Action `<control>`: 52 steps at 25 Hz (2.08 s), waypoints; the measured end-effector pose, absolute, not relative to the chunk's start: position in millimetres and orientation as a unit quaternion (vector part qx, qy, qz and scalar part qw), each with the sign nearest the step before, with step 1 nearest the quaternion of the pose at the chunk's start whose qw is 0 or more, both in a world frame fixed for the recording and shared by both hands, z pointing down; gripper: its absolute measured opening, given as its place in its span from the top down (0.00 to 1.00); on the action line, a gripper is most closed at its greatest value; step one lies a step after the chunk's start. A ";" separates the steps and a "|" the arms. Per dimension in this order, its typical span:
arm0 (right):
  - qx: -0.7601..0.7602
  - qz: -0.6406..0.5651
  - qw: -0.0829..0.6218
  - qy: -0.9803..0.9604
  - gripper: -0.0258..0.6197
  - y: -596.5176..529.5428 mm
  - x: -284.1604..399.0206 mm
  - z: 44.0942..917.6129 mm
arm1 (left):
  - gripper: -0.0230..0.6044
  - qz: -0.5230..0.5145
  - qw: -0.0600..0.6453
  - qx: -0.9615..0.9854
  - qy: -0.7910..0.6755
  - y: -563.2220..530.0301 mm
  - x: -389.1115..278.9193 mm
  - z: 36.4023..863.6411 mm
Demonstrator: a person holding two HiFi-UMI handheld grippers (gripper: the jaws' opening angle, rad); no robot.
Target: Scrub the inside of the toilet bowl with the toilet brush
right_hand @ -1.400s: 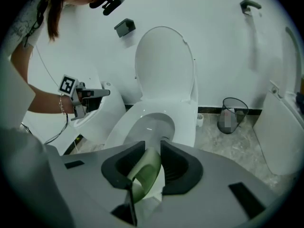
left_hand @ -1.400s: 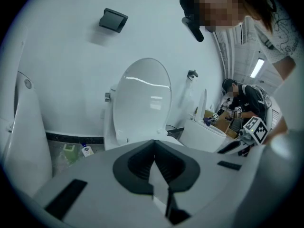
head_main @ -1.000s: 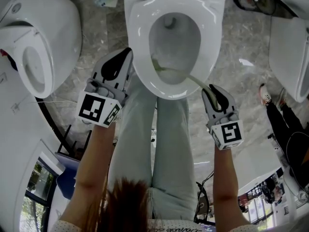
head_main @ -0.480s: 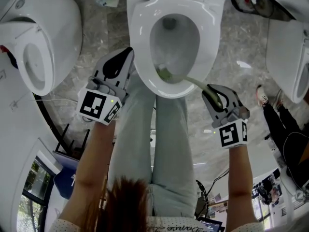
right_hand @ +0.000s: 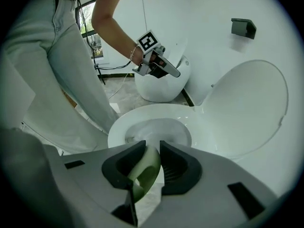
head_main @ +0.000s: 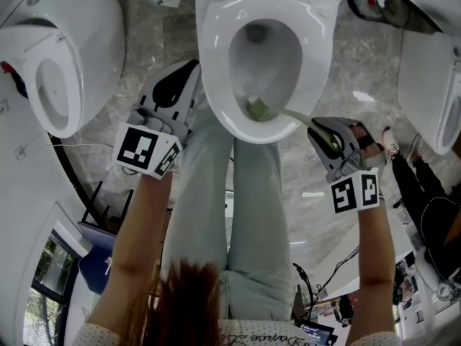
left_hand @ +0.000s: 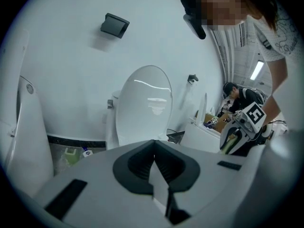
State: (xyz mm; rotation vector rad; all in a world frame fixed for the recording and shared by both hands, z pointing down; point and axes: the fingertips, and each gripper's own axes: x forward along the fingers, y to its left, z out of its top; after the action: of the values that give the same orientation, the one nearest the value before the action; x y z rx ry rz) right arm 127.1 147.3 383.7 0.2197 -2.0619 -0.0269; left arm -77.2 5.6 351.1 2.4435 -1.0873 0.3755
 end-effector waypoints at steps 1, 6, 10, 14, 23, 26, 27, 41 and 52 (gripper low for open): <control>0.088 -0.017 0.515 -0.853 0.80 146.2 128.9 384.4 | 0.96 0.135 0.219 0.882 -0.394 5.4 -77.9 350.3; 0.058 -0.060 0.545 -0.835 0.81 136.7 133.3 388.5 | 0.96 0.137 0.222 0.881 -0.395 7.7 -83.4 351.1; 0.043 -0.081 0.560 -0.824 0.81 122.4 137.2 390.1 | 0.96 0.136 0.225 0.879 -0.398 8.4 -87.8 350.2; 0.046 -0.099 0.575 -0.811 0.81 104.6 141.3 393.8 | 0.96 0.134 0.225 0.878 -0.400 5.7 -91.7 348.6; 0.053 -0.114 0.592 -0.796 0.81 72.5 145.5 409.5 | 0.96 0.129 0.230 0.879 -0.398 1.7 -93.8 348.6; 0.058 -0.123 0.600 -0.788 0.81 61.6 149.7 410.3 | 0.96 0.129 0.231 0.879 -0.396 1.7 -93.9 349.3; 0.061 -0.124 0.603 -0.786 0.81 58.0 151.3 410.4 | 0.96 0.129 0.233 0.879 -0.395 2.1 -93.8 349.5; 0.112 -0.135 0.619 -0.766 0.81 4.6 157.3 417.2 | 0.96 0.134 0.239 0.879 -0.390 -5.1 -97.3 352.8; 0.236 -0.043 0.589 -0.772 0.81 -24.1 169.4 421.6 | 0.96 0.136 0.239 0.876 -0.396 -13.9 -103.4 356.1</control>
State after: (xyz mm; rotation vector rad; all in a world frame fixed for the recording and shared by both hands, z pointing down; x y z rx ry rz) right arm 169.4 -24.1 421.6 0.5502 -1.7974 -0.0991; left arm -103.4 -13.9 356.1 2.3976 -1.0854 0.3733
